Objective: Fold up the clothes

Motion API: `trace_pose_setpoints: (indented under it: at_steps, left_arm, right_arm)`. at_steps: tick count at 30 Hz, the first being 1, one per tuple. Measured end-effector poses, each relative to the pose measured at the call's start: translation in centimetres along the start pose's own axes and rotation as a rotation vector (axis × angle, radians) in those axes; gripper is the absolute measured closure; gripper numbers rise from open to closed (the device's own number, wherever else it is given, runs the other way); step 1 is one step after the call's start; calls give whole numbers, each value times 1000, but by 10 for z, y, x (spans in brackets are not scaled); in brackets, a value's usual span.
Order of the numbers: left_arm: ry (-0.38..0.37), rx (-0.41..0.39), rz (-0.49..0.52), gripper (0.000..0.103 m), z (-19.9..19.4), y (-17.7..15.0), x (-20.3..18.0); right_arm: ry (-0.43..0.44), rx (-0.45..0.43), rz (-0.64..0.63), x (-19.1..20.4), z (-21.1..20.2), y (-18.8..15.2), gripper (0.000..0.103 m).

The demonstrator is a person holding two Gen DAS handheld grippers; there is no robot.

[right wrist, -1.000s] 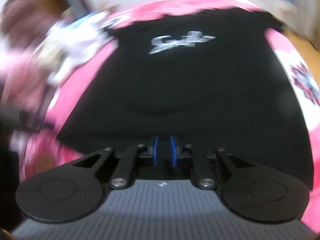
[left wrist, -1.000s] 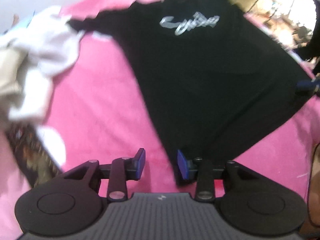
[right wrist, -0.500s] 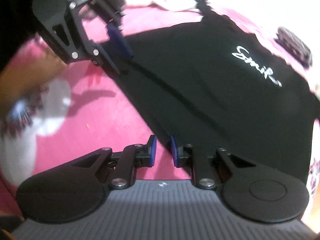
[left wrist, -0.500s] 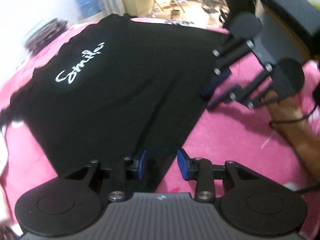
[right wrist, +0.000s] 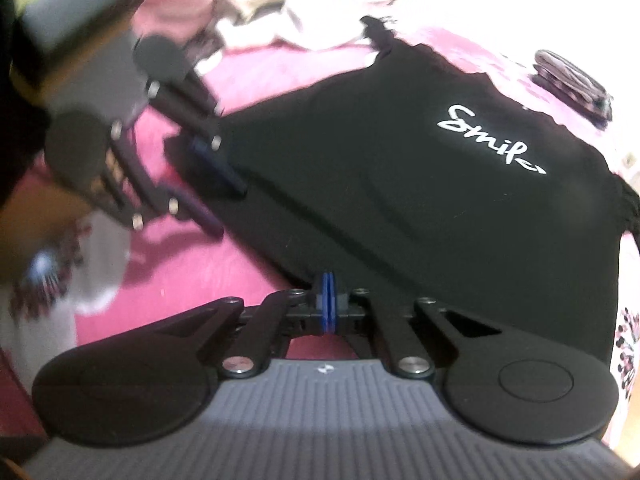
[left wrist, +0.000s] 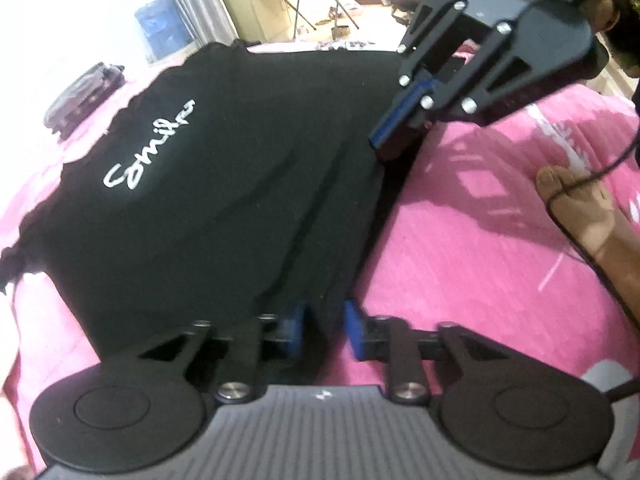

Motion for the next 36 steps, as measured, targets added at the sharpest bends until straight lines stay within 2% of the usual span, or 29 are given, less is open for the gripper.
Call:
trace_pose_setpoints:
  at_steps: [2, 6, 8, 13, 17, 20, 24, 28, 30, 33, 36]
  left_arm:
    - [11, -14, -10, 95, -5, 1, 2]
    - [13, -33, -93, 100, -10, 6, 20]
    - [58, -37, -111, 100, -11, 7, 28]
    - [133, -20, -16, 100, -6, 5, 19]
    - [144, -13, 21, 100, -1, 2, 9]
    - [147, -23, 7, 100, -3, 4, 11]
    - [147, -48, -29, 100, -11, 8, 17]
    - [138, -62, -56, 101, -17, 11, 18]
    - [133, -68, -68, 101, -19, 12, 18]
    - [129, -72, -82, 101, -20, 12, 18]
    - [129, -69, -95, 101, -20, 11, 20]
  right_arm:
    - [18, -25, 41, -10, -5, 5, 103]
    - [34, -62, 89, -27, -9, 16, 103]
    - [27, -71, 94, -34, -8, 20, 103]
    - [22, -60, 75, -32, 0, 20, 103]
    - [22, -39, 53, -23, 7, 13, 103]
    - [4, -33, 29, -14, 8, 8, 100]
    - [-17, -60, -4, -2, 8, 10, 88]
    - [-104, -70, -122, 22, 20, 19, 76]
    - [-160, -67, -168, 32, 29, 24, 76]
    - [-295, -57, -241, 42, 42, 27, 77]
    - [-399, -56, -232, 38, 43, 22, 78]
Point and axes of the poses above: each gripper's, at about its wrist camera, not at the fingertips, and z roughly the way its jaws point, x to its left, y to its top, the point moved 6 cm from there along z, roughly the way its jaws point, and after that the axes turned 15 degrees about x, right-handed, at the moved point
